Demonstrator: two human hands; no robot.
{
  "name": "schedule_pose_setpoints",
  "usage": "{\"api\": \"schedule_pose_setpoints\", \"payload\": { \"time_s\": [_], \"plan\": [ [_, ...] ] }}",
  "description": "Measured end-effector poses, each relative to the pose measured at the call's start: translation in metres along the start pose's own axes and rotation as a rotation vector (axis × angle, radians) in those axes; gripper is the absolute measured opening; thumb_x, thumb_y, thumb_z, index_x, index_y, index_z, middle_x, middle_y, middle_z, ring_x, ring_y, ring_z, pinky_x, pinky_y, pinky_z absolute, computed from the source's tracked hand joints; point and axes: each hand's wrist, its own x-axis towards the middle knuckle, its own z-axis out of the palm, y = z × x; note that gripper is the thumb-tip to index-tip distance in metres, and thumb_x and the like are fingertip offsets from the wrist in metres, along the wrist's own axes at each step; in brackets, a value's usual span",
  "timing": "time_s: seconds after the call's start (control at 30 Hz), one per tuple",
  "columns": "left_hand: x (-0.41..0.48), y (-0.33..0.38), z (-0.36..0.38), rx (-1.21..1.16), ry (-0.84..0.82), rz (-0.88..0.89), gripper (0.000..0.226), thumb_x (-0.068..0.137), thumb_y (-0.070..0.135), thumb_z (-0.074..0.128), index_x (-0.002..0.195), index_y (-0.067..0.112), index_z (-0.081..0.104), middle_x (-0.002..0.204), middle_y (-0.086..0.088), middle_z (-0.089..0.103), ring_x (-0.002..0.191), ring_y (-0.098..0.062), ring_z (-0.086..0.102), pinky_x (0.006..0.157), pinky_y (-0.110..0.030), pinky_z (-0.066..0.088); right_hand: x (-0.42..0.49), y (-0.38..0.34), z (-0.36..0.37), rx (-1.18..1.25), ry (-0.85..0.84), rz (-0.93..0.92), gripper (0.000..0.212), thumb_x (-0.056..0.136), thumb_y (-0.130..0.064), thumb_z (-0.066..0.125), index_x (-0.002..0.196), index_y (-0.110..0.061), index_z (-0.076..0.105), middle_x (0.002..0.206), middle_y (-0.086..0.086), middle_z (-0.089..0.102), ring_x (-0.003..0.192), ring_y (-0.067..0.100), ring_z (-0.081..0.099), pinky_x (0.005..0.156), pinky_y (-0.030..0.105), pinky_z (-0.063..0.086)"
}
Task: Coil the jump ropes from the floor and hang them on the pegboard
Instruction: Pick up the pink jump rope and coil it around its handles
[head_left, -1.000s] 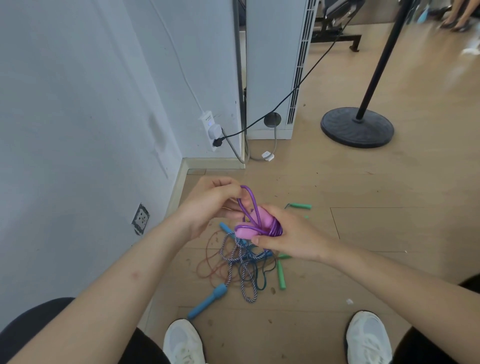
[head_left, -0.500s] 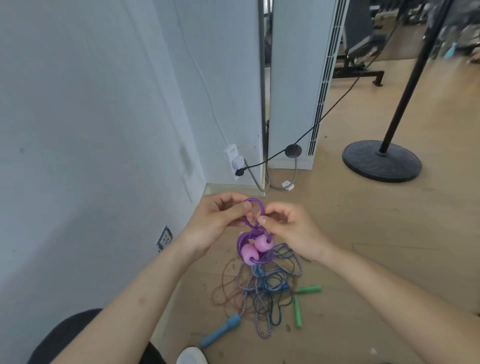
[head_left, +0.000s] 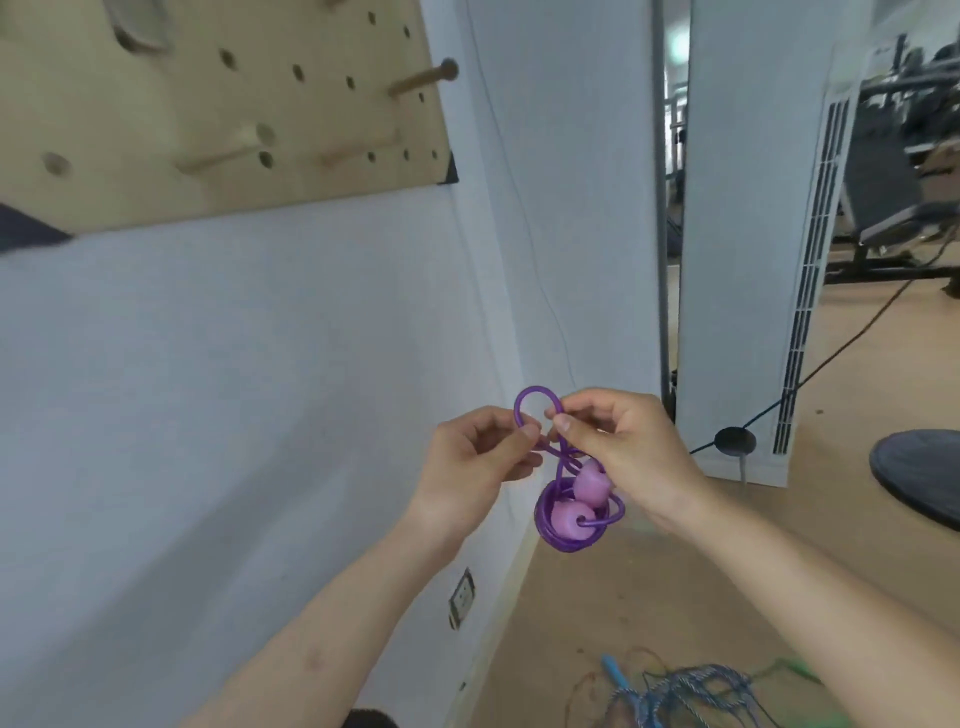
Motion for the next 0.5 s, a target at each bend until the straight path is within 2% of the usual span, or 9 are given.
{"api": "schedule_pose_setpoints", "payload": {
  "time_s": [0.2, 0.37, 0.5],
  "plan": [
    [0.015, 0.069, -0.037, 0.07, 0.196, 0.156, 0.013, 0.097, 0.013, 0.064, 0.097, 0.002, 0.071, 0.088, -0.012, 0.077, 0.082, -0.028, 0.073, 0.077, -0.028, 0.061, 0.058, -0.066, 0.034, 0.09, -0.052, -0.093, 0.008, 0.094, -0.007, 0.066, 0.092, -0.008, 0.073, 0.078, 0.008, 0.074, 0.07, 0.012, 0.067, 0.074, 0.03, 0.056],
    [0.027, 0.118, -0.063, 0.085, 0.388, 0.286, 0.007, 0.097, 0.015, 0.064, 0.096, 0.012, 0.07, 0.079, -0.001, 0.077, 0.076, -0.016, 0.074, 0.073, -0.023, 0.059, 0.097, -0.119, 0.066, 0.166, -0.08, -0.148, 0.009, 0.094, -0.009, 0.065, 0.091, -0.013, 0.073, 0.082, 0.01, 0.075, 0.075, 0.017, 0.068, 0.085, 0.041, 0.058],
    [0.029, 0.147, -0.077, 0.08, 0.499, 0.41, 0.008, 0.098, 0.016, 0.061, 0.097, 0.018, 0.069, 0.078, 0.005, 0.076, 0.076, -0.014, 0.073, 0.074, -0.022, 0.059, 0.116, -0.156, 0.086, 0.208, -0.087, -0.218, 0.01, 0.095, -0.011, 0.065, 0.09, -0.014, 0.073, 0.083, 0.01, 0.075, 0.077, 0.018, 0.068, 0.084, 0.038, 0.058]
  ]
}}
